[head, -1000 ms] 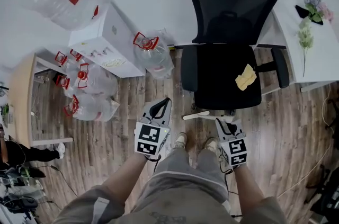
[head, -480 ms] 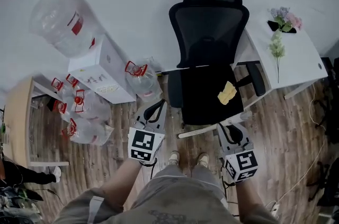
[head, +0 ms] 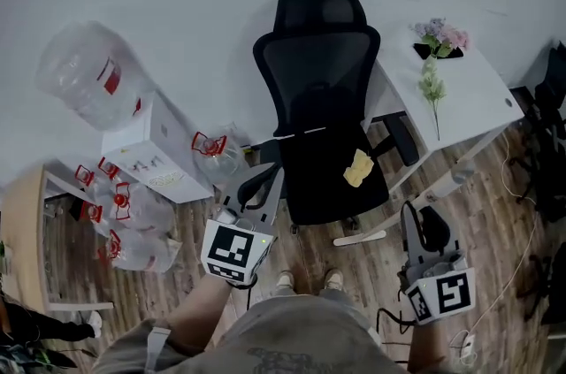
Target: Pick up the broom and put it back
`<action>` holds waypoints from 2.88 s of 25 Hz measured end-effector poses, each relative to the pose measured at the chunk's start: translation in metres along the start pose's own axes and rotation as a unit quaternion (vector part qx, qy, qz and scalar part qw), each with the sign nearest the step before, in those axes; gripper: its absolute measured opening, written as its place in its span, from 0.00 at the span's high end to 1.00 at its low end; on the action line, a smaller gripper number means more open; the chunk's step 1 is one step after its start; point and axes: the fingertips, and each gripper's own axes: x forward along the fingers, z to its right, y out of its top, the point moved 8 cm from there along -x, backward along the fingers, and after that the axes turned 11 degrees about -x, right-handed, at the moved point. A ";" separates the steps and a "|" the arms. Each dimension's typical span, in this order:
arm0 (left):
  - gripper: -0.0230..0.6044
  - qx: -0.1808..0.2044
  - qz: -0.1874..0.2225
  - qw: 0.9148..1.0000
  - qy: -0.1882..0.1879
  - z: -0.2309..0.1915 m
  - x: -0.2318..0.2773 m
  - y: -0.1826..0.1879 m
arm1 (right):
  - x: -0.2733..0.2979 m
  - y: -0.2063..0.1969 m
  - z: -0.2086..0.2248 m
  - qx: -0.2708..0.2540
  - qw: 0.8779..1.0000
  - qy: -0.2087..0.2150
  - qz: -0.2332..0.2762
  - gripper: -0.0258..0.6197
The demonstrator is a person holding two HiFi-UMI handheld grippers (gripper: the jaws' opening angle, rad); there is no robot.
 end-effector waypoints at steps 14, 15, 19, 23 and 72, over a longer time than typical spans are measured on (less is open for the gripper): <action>0.94 0.027 -0.021 0.996 -0.086 0.051 0.073 -0.008 | -0.033 -0.049 0.066 0.047 0.992 -0.099 -0.062 0.81; 0.94 0.029 -0.026 0.995 -0.093 0.056 0.080 -0.011 | -0.033 -0.054 0.069 0.053 0.991 -0.102 -0.067 0.81; 0.94 0.034 -0.047 0.991 -0.123 0.078 0.110 -0.027 | -0.033 -0.082 0.083 0.069 0.987 -0.116 -0.084 0.81; 0.94 0.041 -0.074 0.985 -0.148 0.100 0.138 -0.045 | -0.029 -0.115 0.095 0.083 0.980 -0.138 -0.116 0.81; 0.94 0.027 -0.202 0.969 -0.136 0.155 0.337 -0.253 | 0.138 -0.475 0.209 0.085 0.960 -0.060 -0.259 0.80</action>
